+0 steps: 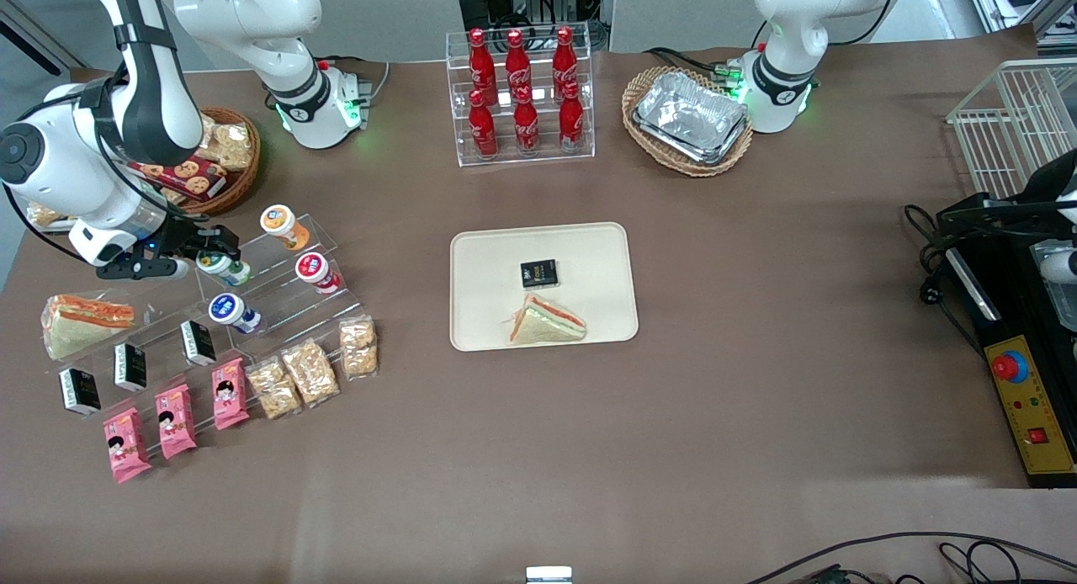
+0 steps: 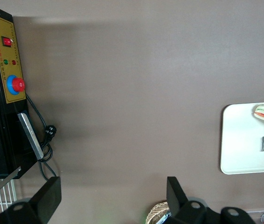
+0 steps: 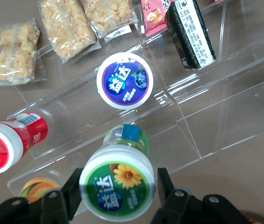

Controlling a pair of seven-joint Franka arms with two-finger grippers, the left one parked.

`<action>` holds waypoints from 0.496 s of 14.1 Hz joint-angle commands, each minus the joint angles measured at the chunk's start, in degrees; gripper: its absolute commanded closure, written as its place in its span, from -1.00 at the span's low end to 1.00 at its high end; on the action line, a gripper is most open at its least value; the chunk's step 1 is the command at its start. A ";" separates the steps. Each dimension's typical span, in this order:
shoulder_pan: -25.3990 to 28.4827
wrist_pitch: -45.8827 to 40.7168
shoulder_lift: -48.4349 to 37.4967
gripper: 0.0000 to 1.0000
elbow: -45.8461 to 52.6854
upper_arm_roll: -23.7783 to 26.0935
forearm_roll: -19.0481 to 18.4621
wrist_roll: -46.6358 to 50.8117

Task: Place green gum on tray
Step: 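Close the right gripper on the green gum tub's lid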

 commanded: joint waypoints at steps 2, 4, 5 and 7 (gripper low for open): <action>0.19 1.47 0.99 0.42 0.85 0.22 1.17 0.99; 0.19 -1.33 0.56 0.66 4.53 0.31 1.08 1.17; 0.19 -5.26 0.38 0.68 7.16 0.31 0.91 0.82; 0.19 -15.70 -0.14 0.69 15.22 0.40 0.47 0.56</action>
